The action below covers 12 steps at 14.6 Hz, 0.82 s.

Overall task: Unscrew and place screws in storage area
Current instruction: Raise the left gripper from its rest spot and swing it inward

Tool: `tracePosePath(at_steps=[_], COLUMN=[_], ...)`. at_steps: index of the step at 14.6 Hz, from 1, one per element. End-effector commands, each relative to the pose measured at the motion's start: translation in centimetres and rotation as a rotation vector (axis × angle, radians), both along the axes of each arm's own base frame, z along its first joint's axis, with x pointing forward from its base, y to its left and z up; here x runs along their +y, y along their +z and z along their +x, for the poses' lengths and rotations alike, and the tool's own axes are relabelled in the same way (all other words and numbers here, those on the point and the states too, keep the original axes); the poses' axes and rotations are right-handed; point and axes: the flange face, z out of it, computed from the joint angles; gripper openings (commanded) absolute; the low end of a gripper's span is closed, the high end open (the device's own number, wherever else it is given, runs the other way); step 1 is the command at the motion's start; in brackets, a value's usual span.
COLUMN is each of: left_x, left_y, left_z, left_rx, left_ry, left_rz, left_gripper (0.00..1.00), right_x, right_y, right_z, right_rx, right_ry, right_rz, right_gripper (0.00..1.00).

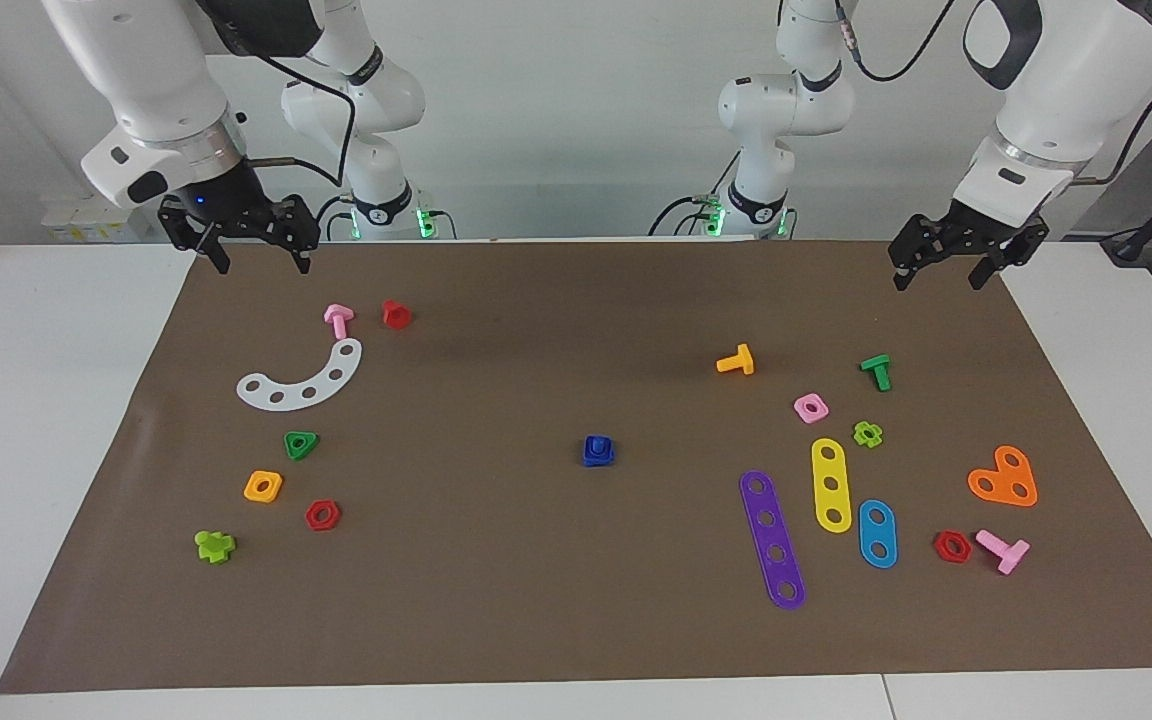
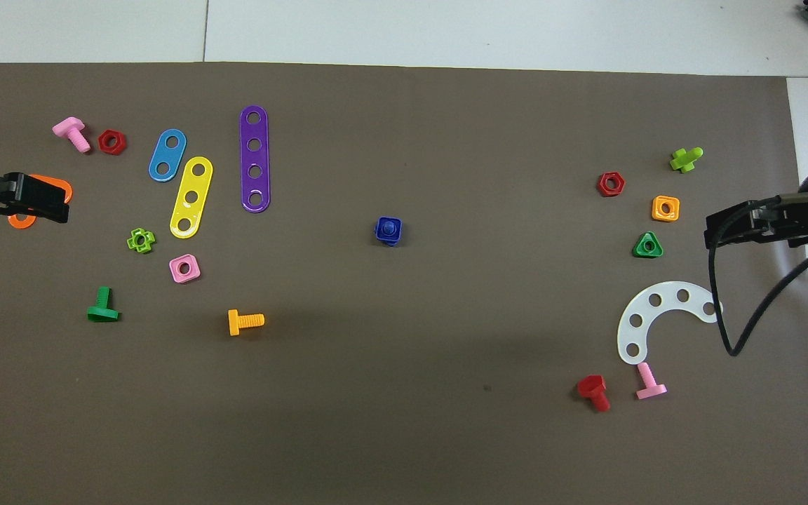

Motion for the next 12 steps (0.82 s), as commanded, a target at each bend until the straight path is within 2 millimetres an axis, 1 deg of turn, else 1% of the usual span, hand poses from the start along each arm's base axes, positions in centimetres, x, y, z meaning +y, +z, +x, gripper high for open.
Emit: tracePosePath(at_steps=[1, 4, 6, 8, 9, 10, 11, 12], left_x=[0.3, 0.2, 0.0, -0.3, -0.9, -1.3, -2.1, -2.9], left_y=[0.1, -0.2, -0.4, -1.3, -2.2, -2.6, -3.5, -4.0], left_z=[-1.1, -1.1, -1.9, -2.3, -2.8, -3.1, -3.1, -2.9], left_rx=[-0.002, 0.004, 0.025, 0.034, 0.038, 0.018, 0.018, 0.024], left_ry=[-0.02, -0.022, -0.027, -0.027, -0.024, -0.008, 0.016, 0.039], left_rz=[0.018, 0.018, 0.019, 0.018, 0.017, 0.011, -0.026, -0.102], left_gripper=[1.0, 1.0, 1.0, 1.0, 1.0, 1.0, 0.99, 0.98], right_x=[-0.1, -0.1, -0.1, -0.1, -0.1, -0.1, -0.1, -0.1], right_y=[0.1, 0.1, 0.1, 0.1, 0.1, 0.1, 0.1, 0.1], right_z=[-0.3, -0.3, -0.3, -0.3, -0.3, -0.3, -0.3, -0.3], right_rx=[0.012, 0.012, 0.012, 0.012, 0.012, 0.012, 0.012, 0.012], right_ry=[0.018, 0.019, 0.018, 0.018, 0.018, 0.019, 0.019, 0.018], right_rz=[0.012, 0.012, 0.012, 0.012, 0.012, 0.012, 0.012, 0.012], right_gripper=[1.0, 1.0, 1.0, 1.0, 1.0, 1.0, 1.0, 1.0])
